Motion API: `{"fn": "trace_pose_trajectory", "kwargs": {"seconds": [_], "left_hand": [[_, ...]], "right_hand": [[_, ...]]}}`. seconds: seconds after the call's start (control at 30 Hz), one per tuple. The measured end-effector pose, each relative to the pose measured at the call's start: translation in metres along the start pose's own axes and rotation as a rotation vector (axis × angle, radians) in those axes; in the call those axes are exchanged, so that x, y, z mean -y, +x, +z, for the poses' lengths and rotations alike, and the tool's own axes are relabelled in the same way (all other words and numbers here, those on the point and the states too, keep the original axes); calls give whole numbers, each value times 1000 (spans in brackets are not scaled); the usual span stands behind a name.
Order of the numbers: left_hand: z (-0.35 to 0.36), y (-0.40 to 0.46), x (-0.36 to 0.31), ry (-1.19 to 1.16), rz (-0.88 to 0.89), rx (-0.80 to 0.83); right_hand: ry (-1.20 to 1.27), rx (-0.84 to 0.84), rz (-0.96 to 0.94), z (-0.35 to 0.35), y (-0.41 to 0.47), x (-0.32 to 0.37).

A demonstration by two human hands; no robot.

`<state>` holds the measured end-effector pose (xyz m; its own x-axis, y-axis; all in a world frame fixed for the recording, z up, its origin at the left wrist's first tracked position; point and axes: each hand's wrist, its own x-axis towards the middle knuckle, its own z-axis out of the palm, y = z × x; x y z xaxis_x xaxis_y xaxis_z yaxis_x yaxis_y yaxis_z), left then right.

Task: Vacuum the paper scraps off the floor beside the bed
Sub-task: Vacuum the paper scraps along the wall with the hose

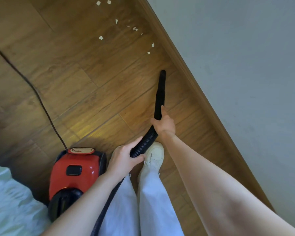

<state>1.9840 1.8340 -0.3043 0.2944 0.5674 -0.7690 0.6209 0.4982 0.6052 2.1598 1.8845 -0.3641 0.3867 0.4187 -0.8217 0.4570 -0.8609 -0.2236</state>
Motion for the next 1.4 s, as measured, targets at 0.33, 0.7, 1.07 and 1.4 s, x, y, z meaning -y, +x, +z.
{"fn": "trace_pose_trajectory", "kwargs": {"seconds": [0.33,0.7,1.07,1.4], "left_hand": [[5,5,8,-57,-47,-33],[50,8,0,21,-41,20],[-15,27,-20,-74,-118,-235],[4,60,-39,-60,-62,8]], "right_hand": [[-34,-21,-73,5,10,7],[23,-8,-100,-14,11,-33],[-86,138,-281,5,35,82],[37,62,-117,-41,53,34]]}}
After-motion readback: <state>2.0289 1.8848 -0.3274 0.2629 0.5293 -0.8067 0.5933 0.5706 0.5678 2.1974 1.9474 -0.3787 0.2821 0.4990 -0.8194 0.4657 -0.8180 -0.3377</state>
